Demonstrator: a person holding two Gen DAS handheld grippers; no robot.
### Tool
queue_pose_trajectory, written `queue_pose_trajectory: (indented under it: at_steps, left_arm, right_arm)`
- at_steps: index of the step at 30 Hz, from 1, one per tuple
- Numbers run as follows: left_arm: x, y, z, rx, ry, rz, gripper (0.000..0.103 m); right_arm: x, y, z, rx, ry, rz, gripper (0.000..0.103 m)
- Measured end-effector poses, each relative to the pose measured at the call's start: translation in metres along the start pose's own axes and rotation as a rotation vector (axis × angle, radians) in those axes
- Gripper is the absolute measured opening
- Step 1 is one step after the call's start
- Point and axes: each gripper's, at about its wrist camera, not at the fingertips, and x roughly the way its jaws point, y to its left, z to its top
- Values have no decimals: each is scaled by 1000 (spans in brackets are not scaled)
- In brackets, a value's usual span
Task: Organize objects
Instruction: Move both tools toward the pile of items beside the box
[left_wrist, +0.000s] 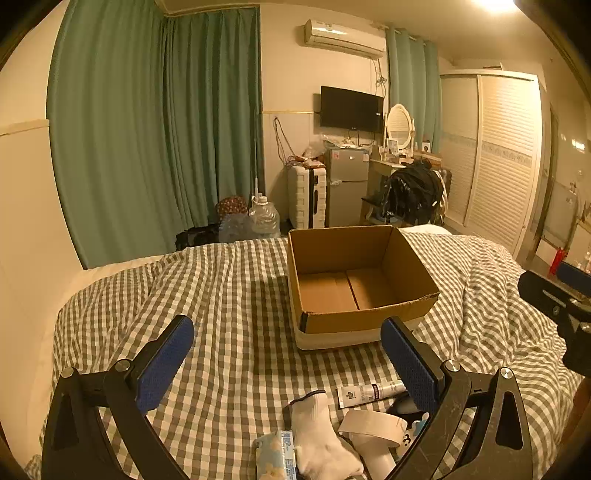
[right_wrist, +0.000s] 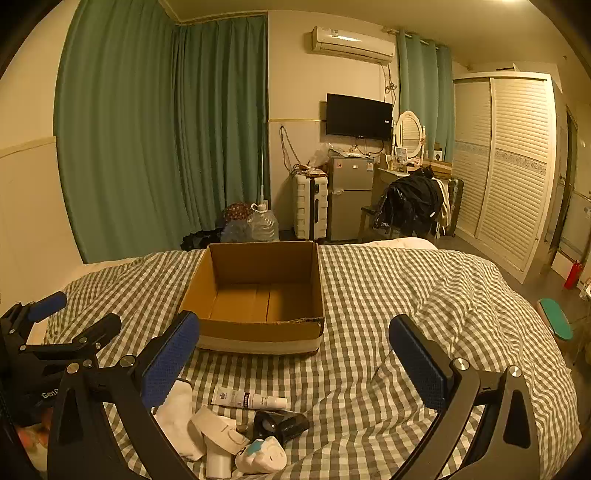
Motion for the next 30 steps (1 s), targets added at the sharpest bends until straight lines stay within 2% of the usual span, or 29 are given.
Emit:
queue_pose_trajectory:
  at_steps: [30]
  left_arm:
    - [0,0,-2,2,14,-13,103]
  right_arm:
    - [10,11,-9,-26,42,1,103]
